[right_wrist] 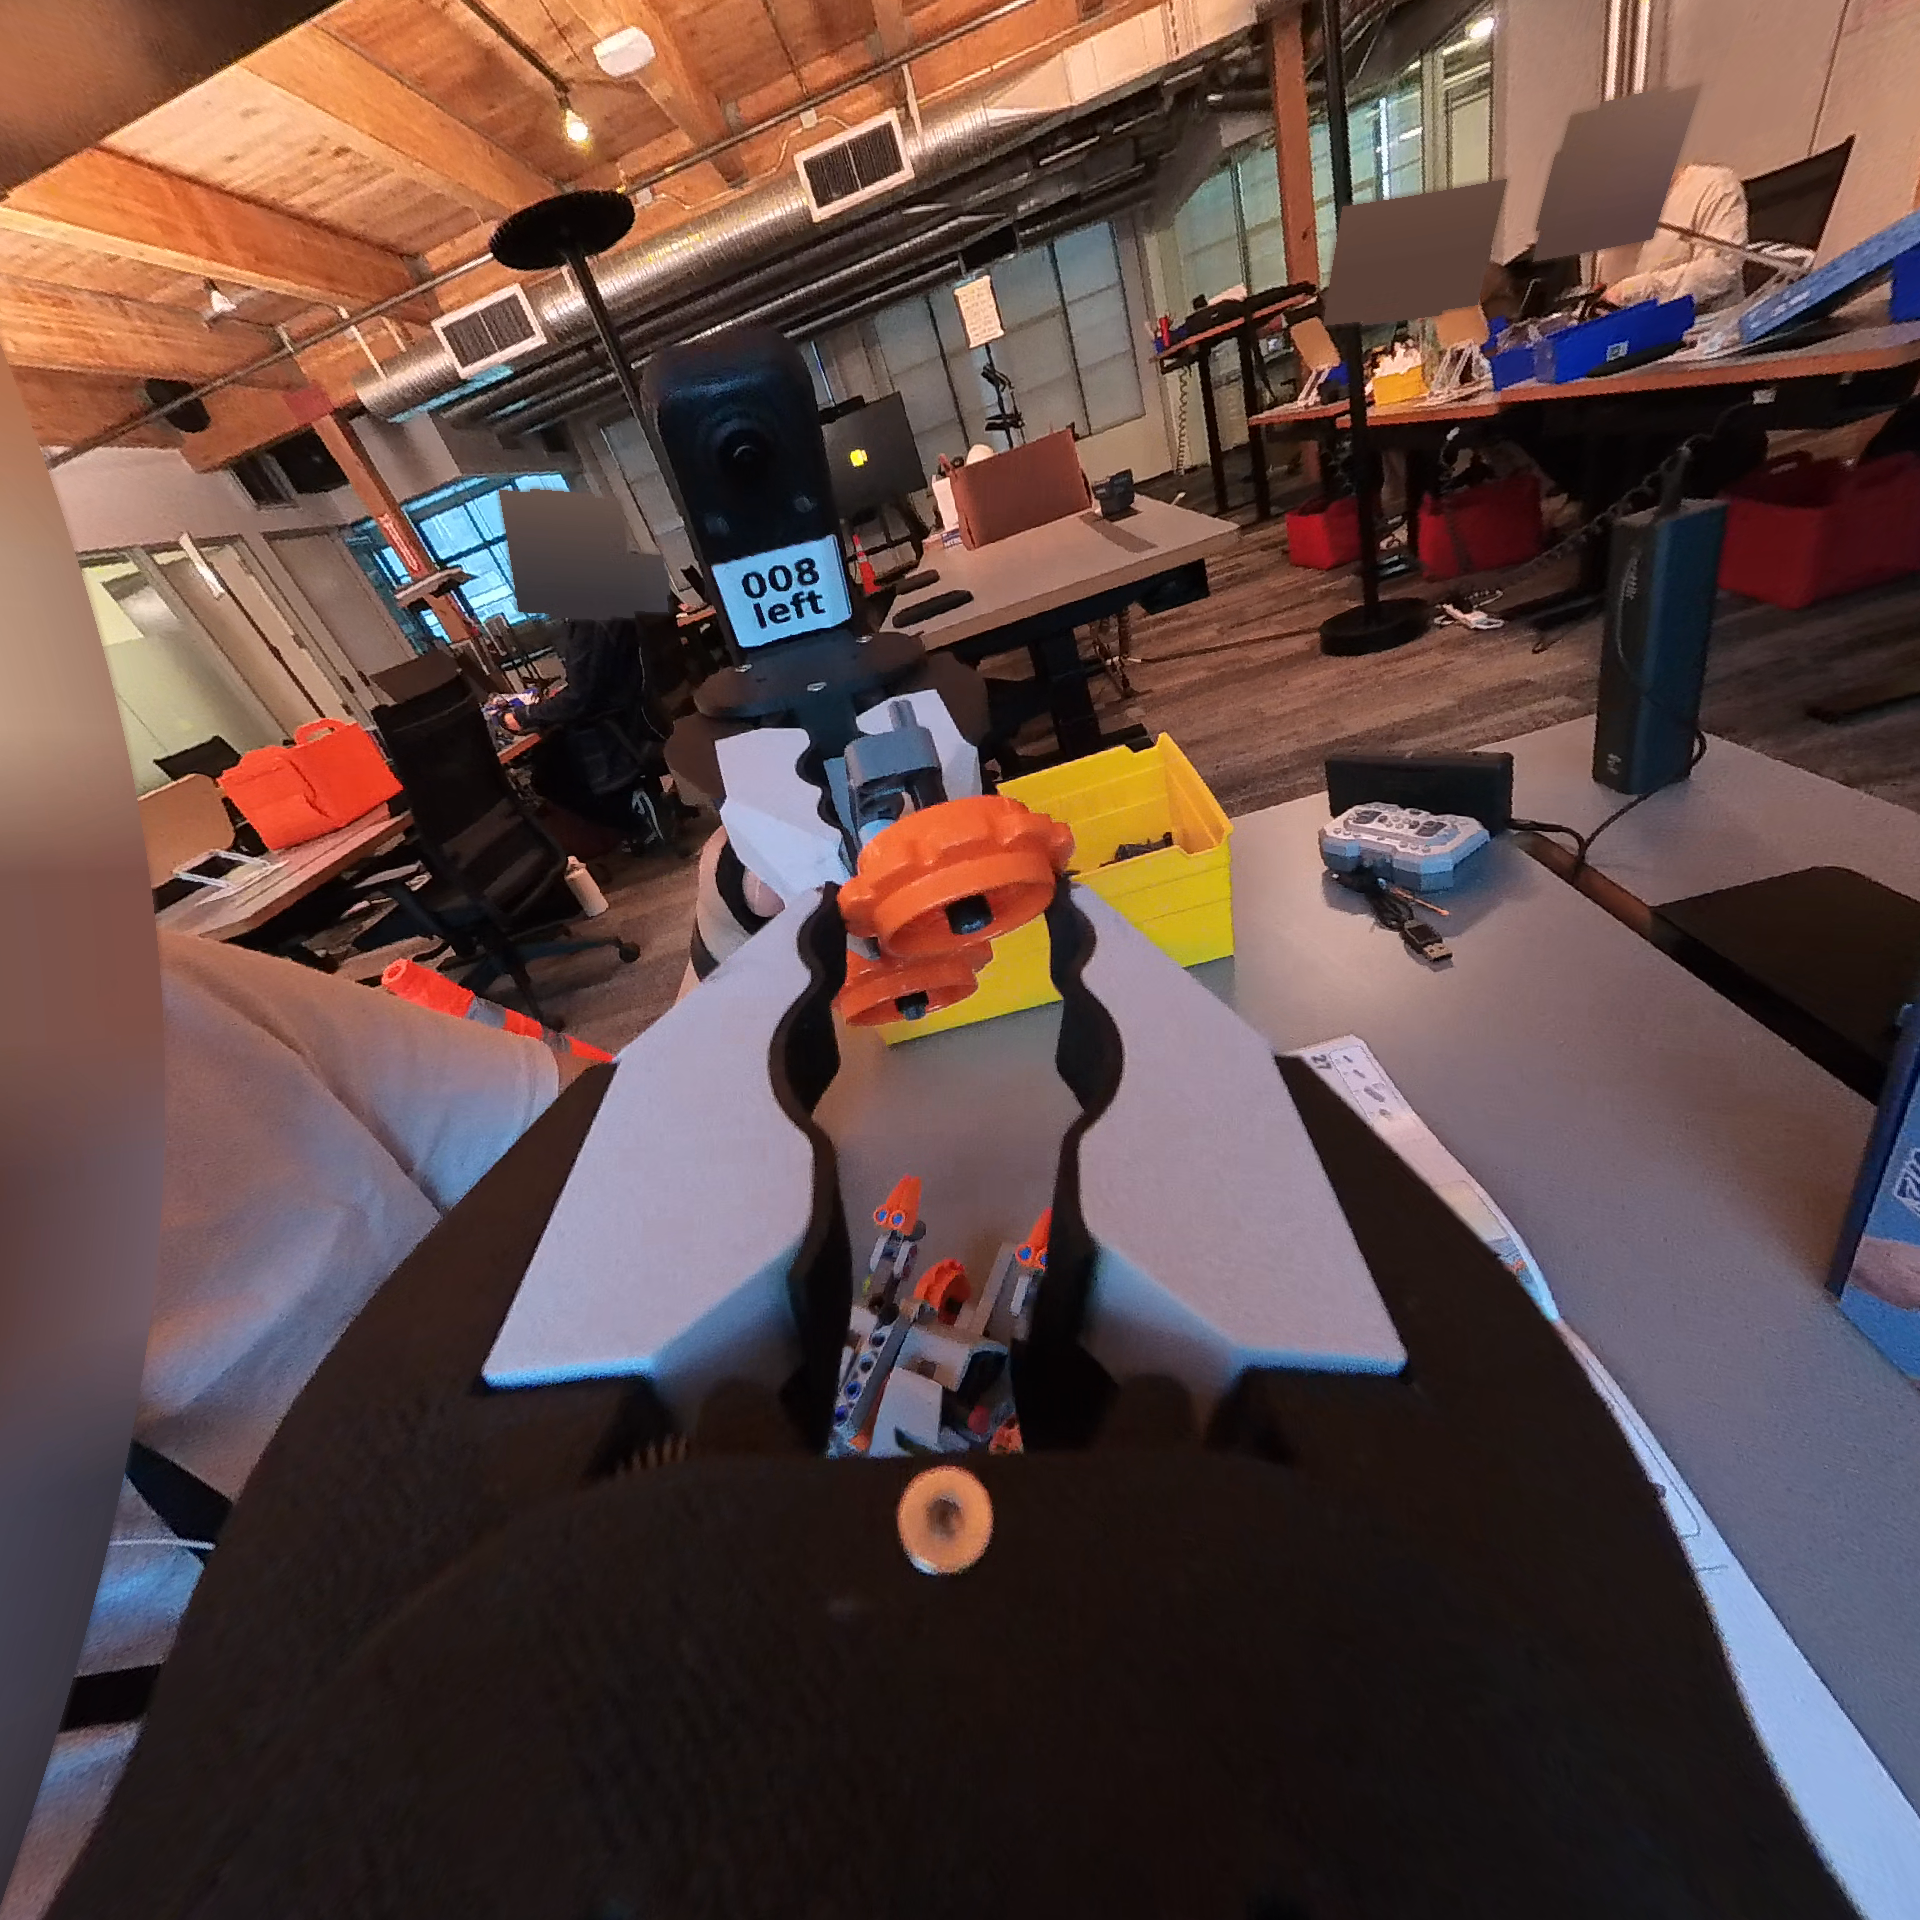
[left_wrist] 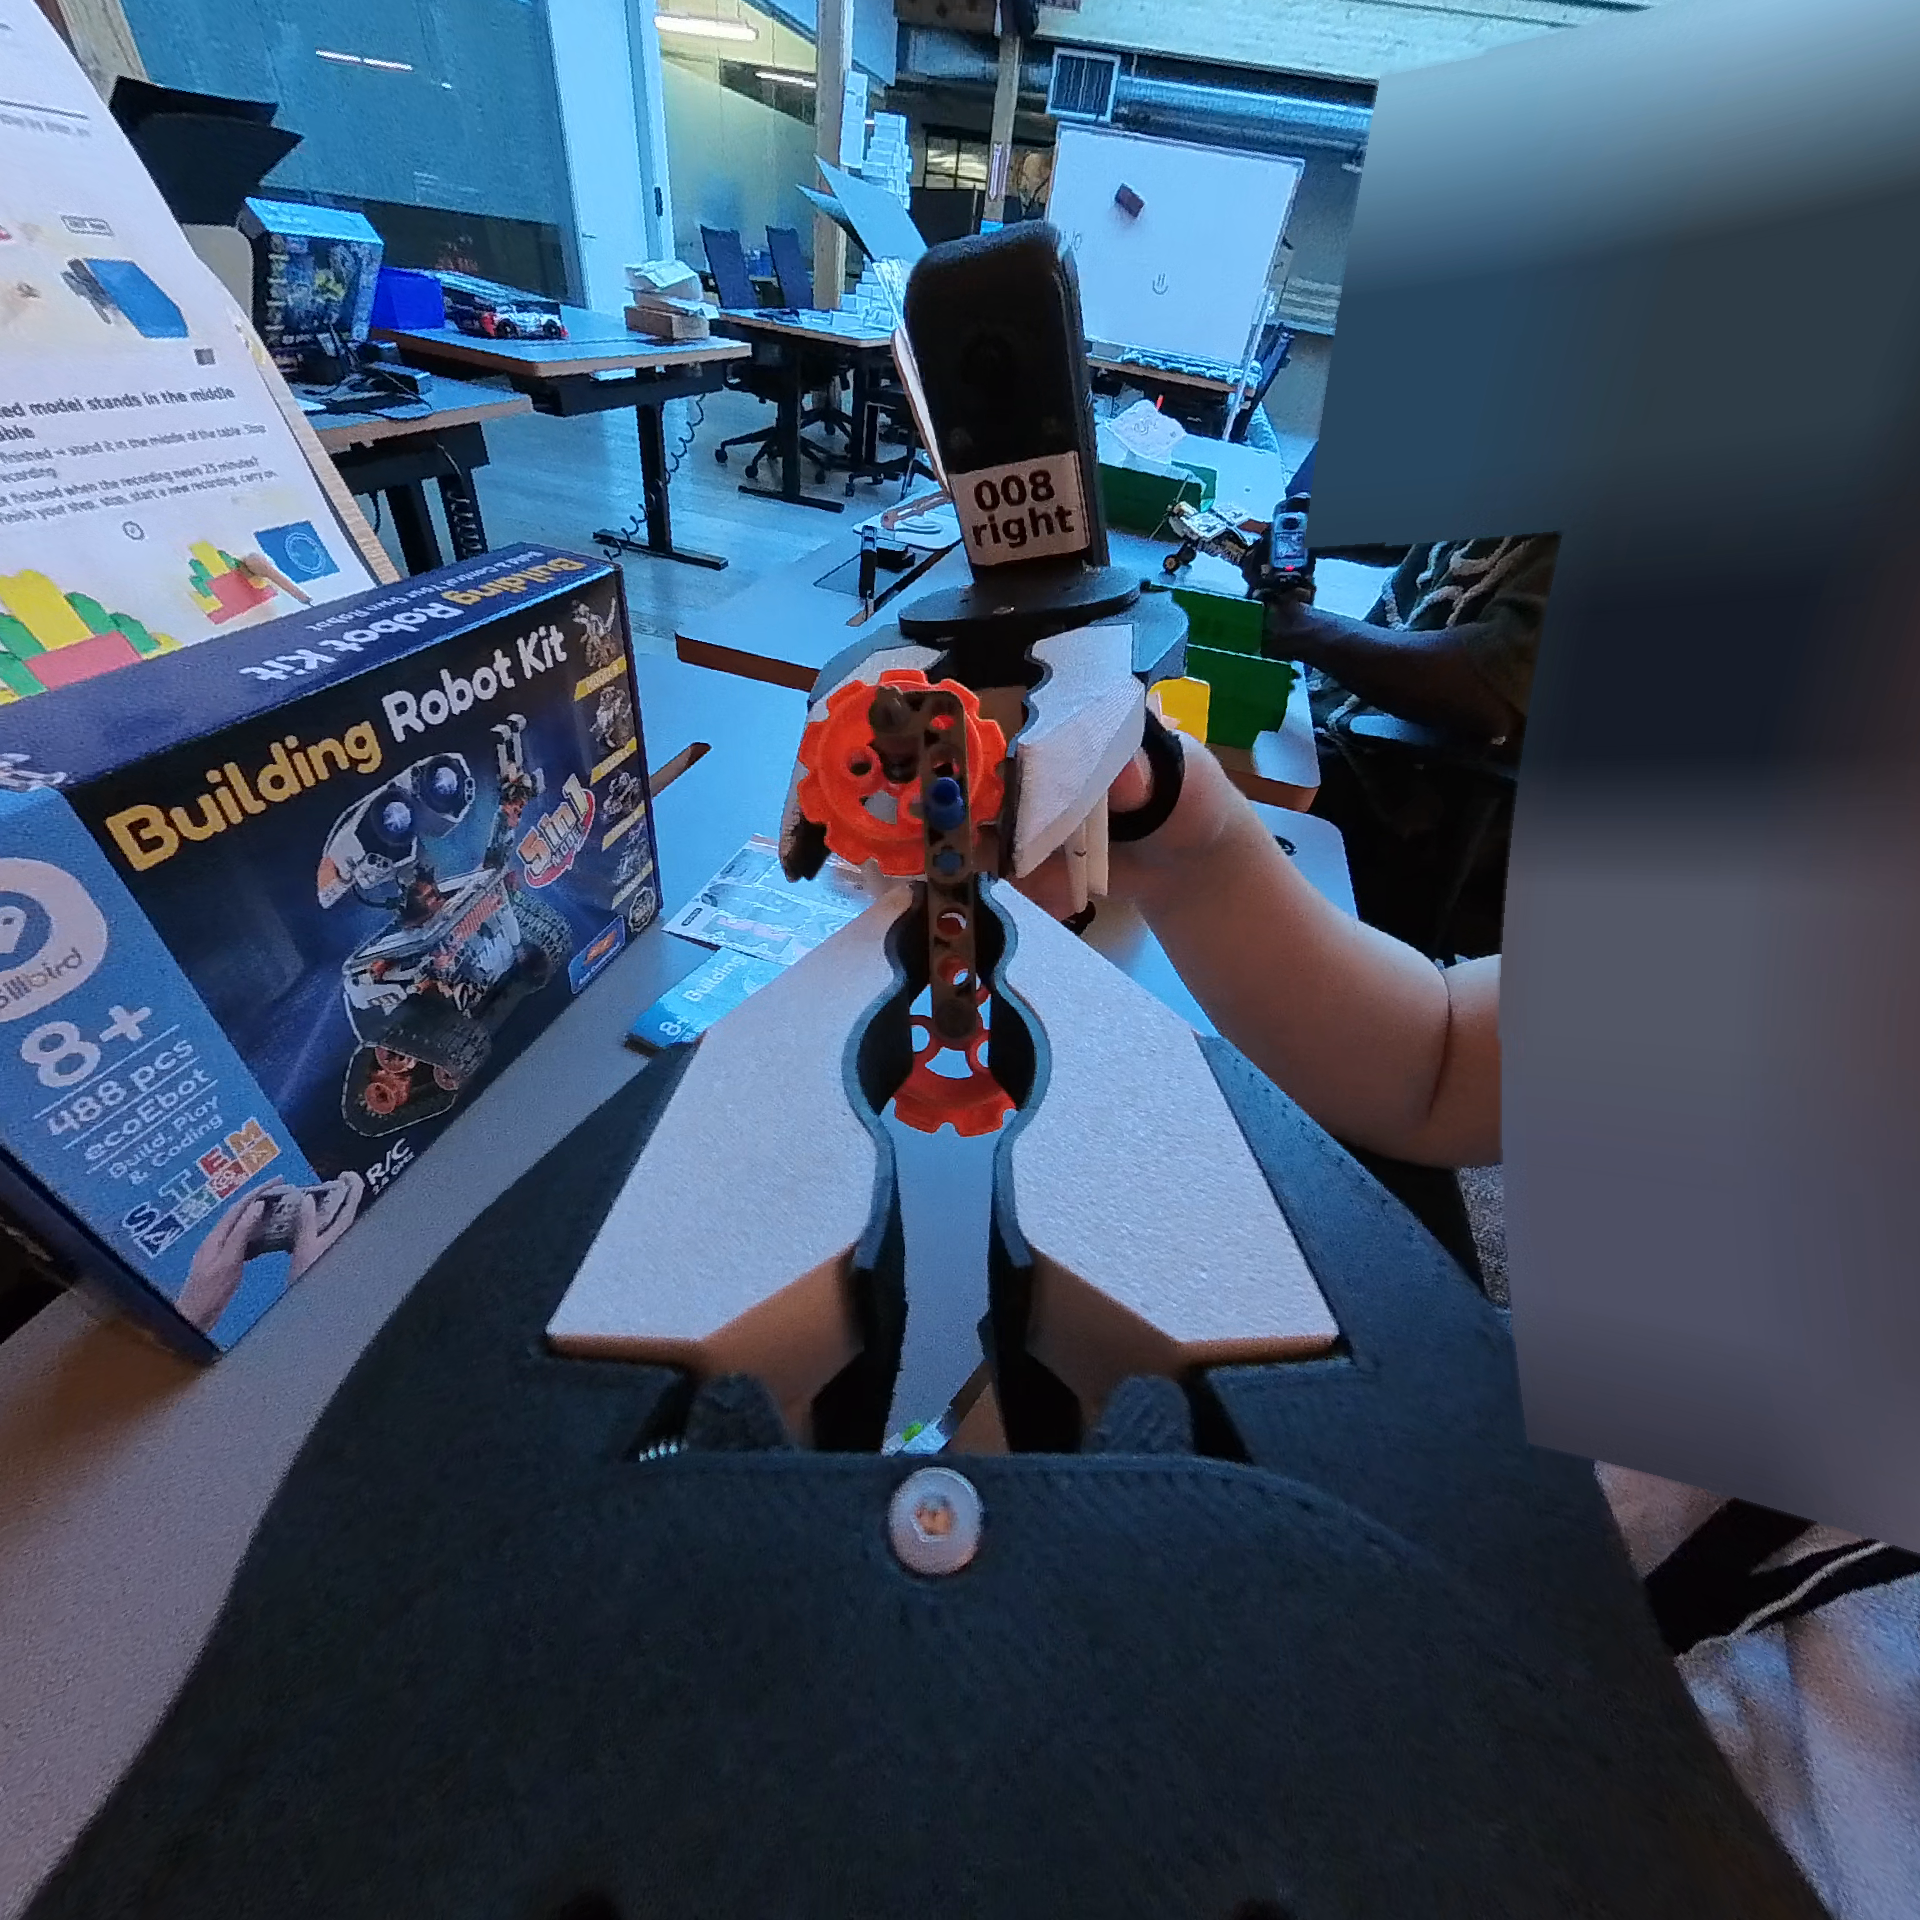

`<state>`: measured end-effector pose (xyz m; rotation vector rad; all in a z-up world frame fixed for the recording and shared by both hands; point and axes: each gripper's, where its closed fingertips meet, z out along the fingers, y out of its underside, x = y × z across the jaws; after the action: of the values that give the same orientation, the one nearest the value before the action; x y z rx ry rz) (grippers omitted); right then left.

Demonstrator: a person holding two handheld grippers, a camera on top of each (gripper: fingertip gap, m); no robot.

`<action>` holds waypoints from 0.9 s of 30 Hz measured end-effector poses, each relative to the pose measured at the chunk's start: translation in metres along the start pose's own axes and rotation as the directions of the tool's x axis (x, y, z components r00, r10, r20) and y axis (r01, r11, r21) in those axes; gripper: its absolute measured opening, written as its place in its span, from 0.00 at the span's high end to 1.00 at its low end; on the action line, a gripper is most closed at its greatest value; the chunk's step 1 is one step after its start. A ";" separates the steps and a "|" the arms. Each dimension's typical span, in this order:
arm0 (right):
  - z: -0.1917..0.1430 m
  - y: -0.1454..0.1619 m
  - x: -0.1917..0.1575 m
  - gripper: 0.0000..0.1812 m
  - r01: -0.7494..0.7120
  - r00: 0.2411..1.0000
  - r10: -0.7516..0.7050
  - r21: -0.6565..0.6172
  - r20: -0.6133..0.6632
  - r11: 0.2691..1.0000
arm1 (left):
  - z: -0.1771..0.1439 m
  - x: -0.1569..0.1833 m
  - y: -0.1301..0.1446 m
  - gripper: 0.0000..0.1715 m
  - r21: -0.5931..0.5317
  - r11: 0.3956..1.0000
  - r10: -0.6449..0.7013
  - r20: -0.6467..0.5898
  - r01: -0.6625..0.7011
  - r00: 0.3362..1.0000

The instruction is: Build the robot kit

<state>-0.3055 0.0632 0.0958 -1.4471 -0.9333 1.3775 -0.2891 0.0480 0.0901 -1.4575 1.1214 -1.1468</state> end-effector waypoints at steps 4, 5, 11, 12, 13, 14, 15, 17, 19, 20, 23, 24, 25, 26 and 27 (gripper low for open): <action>0.000 0.000 -0.002 0.79 0.004 1.000 -0.004 -0.005 0.003 1.000 | -0.001 0.001 0.000 0.97 -0.002 1.000 0.013 0.004 -0.013 1.000; 0.000 0.001 -0.002 0.79 0.010 1.000 -0.010 -0.009 0.001 1.000 | -0.001 0.001 0.000 0.97 -0.005 1.000 0.016 0.004 -0.016 1.000; 0.001 0.006 0.001 0.79 0.009 1.000 -0.009 -0.036 -0.006 0.999 | 0.000 0.000 0.006 0.97 -0.027 0.998 0.054 0.016 -0.054 0.998; 0.001 0.007 0.003 0.79 0.004 1.000 -0.004 -0.039 -0.006 0.999 | 0.000 -0.002 0.007 0.97 -0.036 0.997 0.063 0.019 -0.062 0.998; 0.001 0.008 0.005 0.79 0.000 1.000 -0.001 -0.043 -0.006 0.999 | 0.000 -0.003 0.009 0.97 -0.045 0.997 0.069 0.019 -0.068 0.997; 0.001 0.010 0.007 0.79 -0.003 1.000 0.002 -0.049 -0.010 0.999 | 0.001 -0.004 0.011 0.96 -0.054 0.996 0.072 0.018 -0.071 0.997; 0.001 0.011 0.009 0.79 -0.005 1.000 0.005 -0.054 -0.012 0.999 | 0.001 -0.005 0.013 0.96 -0.062 0.996 0.070 0.017 -0.069 0.997; 0.001 0.014 0.012 0.79 -0.009 1.000 0.008 -0.063 -0.016 0.998 | 0.001 -0.009 0.015 0.96 -0.069 0.996 0.065 0.016 -0.064 0.998; 0.000 0.014 0.016 0.79 -0.016 1.000 0.015 -0.054 -0.020 0.998 | 0.001 -0.013 0.015 0.96 -0.057 0.995 0.078 0.027 -0.076 0.997; 0.000 0.015 0.017 0.79 -0.022 1.000 0.021 -0.053 -0.021 0.998 | 0.002 -0.014 0.016 0.96 -0.054 0.996 0.078 0.025 -0.076 0.997; -0.002 0.019 0.023 0.79 -0.023 0.999 0.020 -0.073 -0.034 0.997 | 0.004 -0.016 0.021 0.96 -0.073 0.996 0.049 0.008 -0.048 0.999; -0.002 0.020 0.025 0.79 -0.021 0.999 0.018 -0.077 -0.041 0.997 | 0.004 -0.018 0.023 0.96 -0.076 0.996 0.043 0.006 -0.043 0.999; -0.003 0.021 0.027 0.79 -0.020 0.999 0.017 -0.078 -0.048 0.997 | 0.004 -0.019 0.024 0.96 -0.077 0.996 0.036 0.003 -0.036 0.999; -0.003 0.021 0.028 0.79 -0.020 0.998 0.016 -0.079 -0.053 0.997 | 0.004 -0.019 0.024 0.96 -0.073 0.997 0.029 0.001 -0.029 1.000; -0.004 0.021 0.030 0.79 -0.020 0.998 0.015 -0.078 -0.056 0.997 | 0.004 -0.020 0.023 0.96 -0.069 0.997 0.023 -0.003 -0.023 1.000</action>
<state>-0.3005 0.0844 0.0663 -1.5475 -0.9502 1.3202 -0.2905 0.0647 0.0640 -1.4925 1.1872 -1.1038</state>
